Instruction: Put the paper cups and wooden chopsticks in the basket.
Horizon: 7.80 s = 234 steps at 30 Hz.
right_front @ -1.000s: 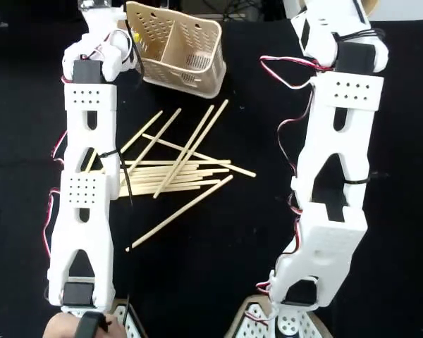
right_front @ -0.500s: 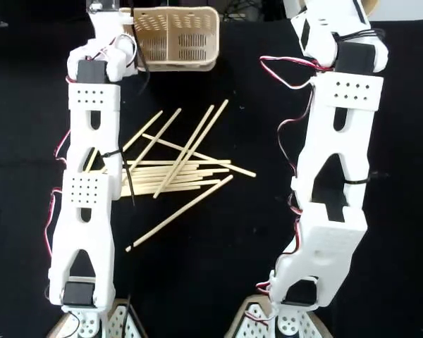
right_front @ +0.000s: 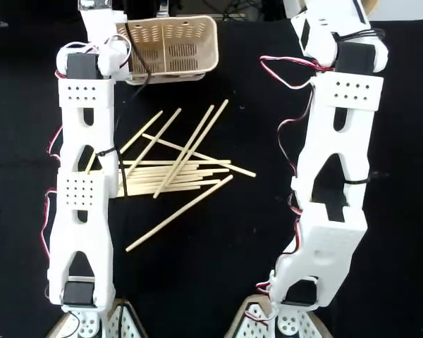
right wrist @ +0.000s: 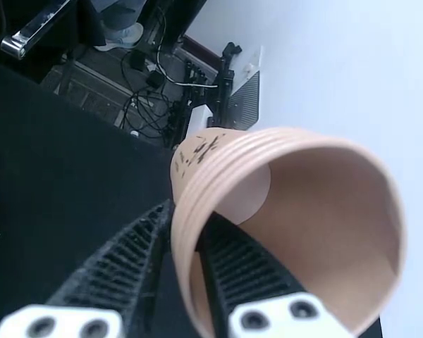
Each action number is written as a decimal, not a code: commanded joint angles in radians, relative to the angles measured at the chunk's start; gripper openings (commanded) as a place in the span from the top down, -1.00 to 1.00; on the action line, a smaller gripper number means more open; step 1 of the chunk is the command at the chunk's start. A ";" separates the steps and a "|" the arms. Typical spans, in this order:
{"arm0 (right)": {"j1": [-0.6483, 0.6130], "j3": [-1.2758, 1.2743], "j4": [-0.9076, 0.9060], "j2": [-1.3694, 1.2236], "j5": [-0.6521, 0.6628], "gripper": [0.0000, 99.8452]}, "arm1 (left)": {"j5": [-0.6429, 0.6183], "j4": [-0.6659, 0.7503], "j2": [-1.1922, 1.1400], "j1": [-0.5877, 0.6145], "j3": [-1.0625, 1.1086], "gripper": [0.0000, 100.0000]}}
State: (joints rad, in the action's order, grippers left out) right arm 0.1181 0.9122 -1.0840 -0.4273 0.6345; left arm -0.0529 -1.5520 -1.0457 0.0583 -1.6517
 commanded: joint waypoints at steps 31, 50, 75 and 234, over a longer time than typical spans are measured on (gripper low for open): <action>0.003 0.051 -0.003 0.041 -0.012 0.98 | -0.052 -0.118 0.272 -0.002 0.180 0.94; -0.242 -0.005 -0.146 -0.031 0.106 0.98 | -0.031 -0.121 0.118 -0.007 0.177 0.94; -0.397 0.008 -0.031 -0.001 -0.198 0.98 | -0.032 -0.176 0.097 -0.087 0.177 0.94; -0.121 -0.644 0.255 0.572 -0.138 0.97 | -0.046 0.028 0.097 -0.030 0.186 0.93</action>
State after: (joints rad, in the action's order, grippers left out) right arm -0.0660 0.2708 -0.8063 0.0468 0.5040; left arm -0.0959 -1.5735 -0.9505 0.0000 -1.4737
